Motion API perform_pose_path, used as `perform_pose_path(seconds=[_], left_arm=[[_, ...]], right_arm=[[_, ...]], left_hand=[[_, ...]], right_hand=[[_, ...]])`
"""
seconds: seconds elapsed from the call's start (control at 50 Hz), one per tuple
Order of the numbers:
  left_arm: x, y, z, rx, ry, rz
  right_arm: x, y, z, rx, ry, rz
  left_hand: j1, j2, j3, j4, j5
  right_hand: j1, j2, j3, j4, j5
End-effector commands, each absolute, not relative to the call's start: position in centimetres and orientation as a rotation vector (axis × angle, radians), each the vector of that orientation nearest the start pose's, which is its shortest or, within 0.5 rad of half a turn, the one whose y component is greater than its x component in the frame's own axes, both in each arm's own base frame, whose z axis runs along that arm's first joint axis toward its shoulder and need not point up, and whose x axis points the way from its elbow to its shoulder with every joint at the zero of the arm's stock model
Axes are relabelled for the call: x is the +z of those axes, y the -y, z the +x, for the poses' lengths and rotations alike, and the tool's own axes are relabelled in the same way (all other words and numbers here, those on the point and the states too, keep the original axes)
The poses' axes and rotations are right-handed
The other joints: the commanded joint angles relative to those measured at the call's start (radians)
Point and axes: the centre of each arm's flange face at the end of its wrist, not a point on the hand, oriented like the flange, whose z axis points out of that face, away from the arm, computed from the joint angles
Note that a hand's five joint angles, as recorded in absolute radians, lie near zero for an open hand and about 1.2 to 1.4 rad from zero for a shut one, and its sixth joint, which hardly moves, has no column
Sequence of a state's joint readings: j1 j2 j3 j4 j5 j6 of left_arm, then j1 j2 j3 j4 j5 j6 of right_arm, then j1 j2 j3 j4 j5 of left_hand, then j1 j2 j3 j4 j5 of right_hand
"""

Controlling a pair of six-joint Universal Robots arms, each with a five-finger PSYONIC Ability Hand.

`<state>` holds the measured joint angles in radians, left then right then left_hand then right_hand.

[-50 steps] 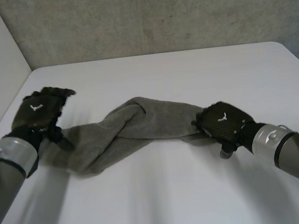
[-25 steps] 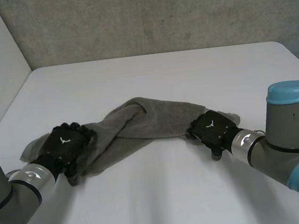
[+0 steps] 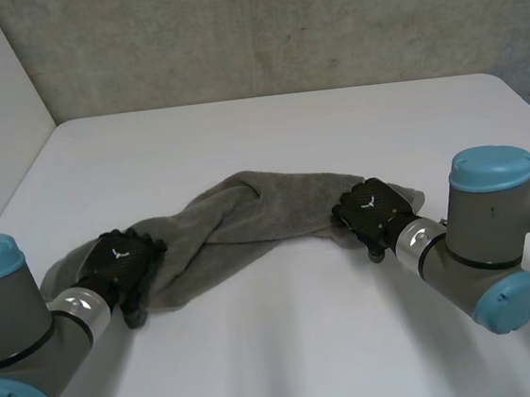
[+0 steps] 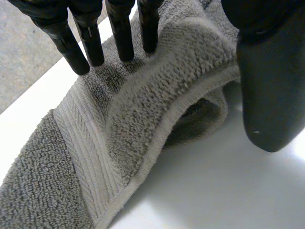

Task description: Fold the towel.

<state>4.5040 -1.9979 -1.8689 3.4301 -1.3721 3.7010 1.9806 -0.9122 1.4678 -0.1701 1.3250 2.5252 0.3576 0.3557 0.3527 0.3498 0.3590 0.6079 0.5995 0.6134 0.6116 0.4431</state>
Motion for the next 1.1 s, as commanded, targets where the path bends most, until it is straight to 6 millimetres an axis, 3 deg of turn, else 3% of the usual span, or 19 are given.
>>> perform_pose_path(seconds=[0.02,0.12,0.2,0.34,0.38,0.48,0.6,0.64,0.66,0.8,0.88,1.0,1.1], left_arm=[[11.2,27.0,-21.0,-1.674,-2.381,1.137],[11.4,27.0,-21.0,-1.683,-2.380,1.131],[11.7,27.0,-21.1,-1.697,-2.372,1.128],[12.2,26.6,-21.6,-1.727,-2.378,1.126],[12.4,26.7,-21.6,-1.738,-2.388,1.104],[14.0,26.6,-21.7,-1.815,-2.415,0.999],[15.7,26.6,-21.6,-1.885,-2.419,0.934],[17.3,26.3,-21.7,-1.958,-2.411,0.889],[17.3,26.3,-21.7,-1.958,-2.411,0.889],[21.1,24.7,-21.9,-2.128,-2.494,0.728],[21.8,24.4,-22.0,-2.177,-2.537,0.667],[21.2,24.0,-22.0,-2.164,-2.599,0.655],[20.7,24.2,-21.9,-2.138,-2.617,0.646]], right_arm=[[11.1,29.0,29.5,-1.701,-2.108,-1.402],[11.1,29.3,29.6,-1.724,-2.109,-1.397],[11.1,29.6,29.6,-1.744,-2.118,-1.388],[11.4,30.1,29.6,-1.789,-2.135,-1.341],[11.5,30.3,29.5,-1.793,-2.140,-1.314],[11.7,30.8,29.2,-1.790,-2.161,-1.229],[12.0,30.8,29.3,-1.768,-2.171,-1.174],[12.2,30.7,29.3,-1.766,-2.173,-1.172],[12.4,30.4,29.2,-1.743,-2.185,-1.176],[14.2,28.9,28.8,-1.608,-2.244,-1.115],[14.1,28.4,29.0,-1.549,-2.267,-1.051],[13.9,28.1,29.5,-1.546,-2.253,-1.053],[12.6,28.6,30.5,-1.528,-2.249,-1.073]], left_hand=[[0.049,0.051,0.054,0.057,-0.127],[0.220,0.222,0.225,0.228,0.044],[0.501,0.503,0.506,0.509,0.325],[0.760,0.762,0.765,0.768,0.584],[0.819,0.821,0.824,0.827,0.643],[1.036,1.038,1.041,1.044,0.860],[1.039,1.041,1.044,1.046,0.863],[1.039,1.041,1.044,1.046,0.863],[1.039,1.041,1.044,1.046,0.863],[1.039,1.041,1.044,1.046,0.863],[1.039,1.041,1.044,1.046,0.863],[1.039,1.041,1.044,1.046,0.863],[1.039,1.041,1.044,1.046,0.863]], right_hand=[[0.058,0.066,0.053,0.054,0.048],[0.152,0.160,0.146,0.148,0.142],[0.258,0.266,0.253,0.254,0.248],[0.785,0.794,0.780,0.782,0.776],[0.788,0.797,0.783,0.785,0.779],[0.788,0.797,0.783,0.785,0.779],[0.788,0.797,0.783,0.785,0.779],[0.788,0.797,0.783,0.785,0.779],[0.560,0.568,0.554,0.556,0.550],[0.146,0.155,0.141,0.143,0.137],[0.143,0.152,0.138,0.140,0.134],[0.129,0.137,0.123,0.125,0.119],[0.061,0.070,0.056,0.058,0.052]])
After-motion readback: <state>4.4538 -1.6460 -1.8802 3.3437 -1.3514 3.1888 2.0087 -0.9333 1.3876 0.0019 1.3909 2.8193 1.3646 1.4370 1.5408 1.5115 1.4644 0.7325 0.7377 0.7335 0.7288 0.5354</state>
